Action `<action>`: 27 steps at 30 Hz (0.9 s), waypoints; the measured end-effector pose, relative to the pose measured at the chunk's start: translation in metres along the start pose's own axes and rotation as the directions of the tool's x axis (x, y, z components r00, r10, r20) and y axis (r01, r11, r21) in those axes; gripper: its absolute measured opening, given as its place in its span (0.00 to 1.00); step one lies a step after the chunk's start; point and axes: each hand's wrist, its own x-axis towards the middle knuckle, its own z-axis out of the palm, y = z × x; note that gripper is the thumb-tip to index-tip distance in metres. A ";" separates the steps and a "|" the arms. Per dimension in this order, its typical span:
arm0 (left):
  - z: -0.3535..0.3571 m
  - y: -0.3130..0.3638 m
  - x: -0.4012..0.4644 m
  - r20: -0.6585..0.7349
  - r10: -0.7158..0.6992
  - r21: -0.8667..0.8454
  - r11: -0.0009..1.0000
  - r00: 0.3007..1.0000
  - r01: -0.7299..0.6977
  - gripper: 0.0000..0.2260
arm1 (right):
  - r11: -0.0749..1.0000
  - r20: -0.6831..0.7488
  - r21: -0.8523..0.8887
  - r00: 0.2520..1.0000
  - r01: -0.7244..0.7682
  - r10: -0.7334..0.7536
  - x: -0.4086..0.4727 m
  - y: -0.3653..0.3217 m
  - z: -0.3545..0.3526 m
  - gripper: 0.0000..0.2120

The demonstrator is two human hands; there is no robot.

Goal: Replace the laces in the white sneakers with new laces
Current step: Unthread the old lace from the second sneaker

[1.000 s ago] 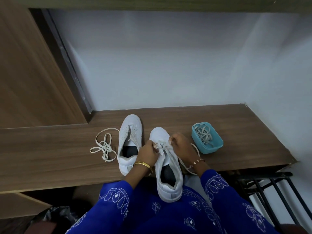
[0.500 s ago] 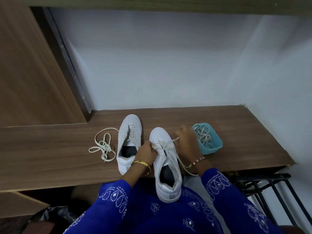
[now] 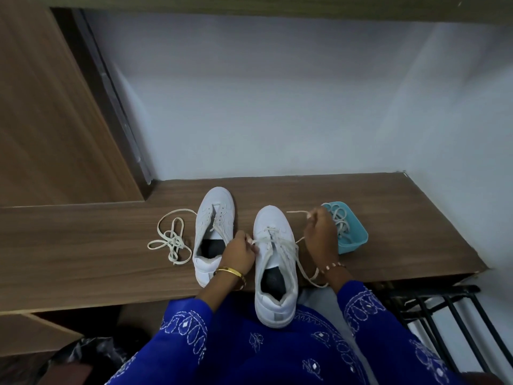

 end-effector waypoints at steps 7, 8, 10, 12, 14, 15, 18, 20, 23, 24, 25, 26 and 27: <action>0.004 0.008 -0.001 -0.034 0.003 -0.253 0.967 0.999 -0.012 0.14 | 0.968 0.106 -0.199 0.985 0.155 -0.136 -0.017 -0.001 -0.005 0.05; 0.004 0.010 -0.002 -0.037 0.011 -0.276 0.961 0.999 -0.020 0.13 | 0.975 0.230 -0.191 0.971 0.114 -0.069 -0.025 0.000 -0.002 0.07; 0.004 0.012 -0.002 -0.010 0.008 -0.340 0.940 1.000 -0.011 0.13 | 0.964 0.390 -0.251 0.921 0.089 0.017 -0.039 0.002 0.005 0.11; 0.002 0.015 0.001 0.004 -0.019 -0.457 0.889 1.000 0.019 0.13 | 0.960 0.405 -0.262 0.914 0.096 0.019 -0.045 0.003 0.008 0.16; -0.003 0.015 0.006 -0.014 -0.082 -0.546 0.836 0.996 0.061 0.13 | 0.966 0.417 -0.241 0.909 0.096 0.013 -0.044 0.002 0.006 0.18; -0.006 0.014 0.010 -0.016 -0.118 -0.593 0.800 0.993 0.086 0.13 | 0.965 0.442 -0.240 0.897 0.109 0.009 -0.044 0.001 0.005 0.19; -0.019 0.017 0.016 -0.009 -0.191 -0.733 0.669 0.982 0.123 0.12 | 0.950 0.520 -0.265 0.854 0.166 -0.004 -0.044 -0.003 0.003 0.18; -0.029 0.024 0.021 -0.068 -0.264 -0.791 0.603 0.962 0.110 0.10 | 0.935 0.539 -0.291 0.842 0.204 -0.016 -0.044 -0.007 0.004 0.20; -0.044 0.024 0.027 -0.223 -0.334 -0.745 0.664 0.916 0.061 0.06 | 0.930 0.537 -0.309 0.844 0.198 -0.002 -0.040 -0.011 0.004 0.21; -0.048 0.021 0.028 -0.296 -0.311 -0.670 0.742 0.903 0.036 0.05 | 0.933 0.540 -0.306 0.842 0.188 0.008 -0.039 -0.011 0.004 0.21; -0.051 0.016 0.028 -0.357 -0.251 -0.548 0.837 0.900 0.016 0.05 | 0.938 0.547 -0.300 0.837 0.175 0.019 -0.038 -0.011 0.004 0.21; -0.053 0.013 0.027 -0.385 -0.156 -0.388 0.922 0.909 -0.006 0.06 | 0.944 0.555 -0.289 0.832 0.159 0.030 -0.037 -0.010 0.003 0.21; -0.052 0.010 0.024 -0.369 -0.050 -0.202 0.979 0.928 -0.028 0.06 | 0.951 0.559 -0.275 0.828 0.141 0.039 -0.036 -0.009 0.002 0.21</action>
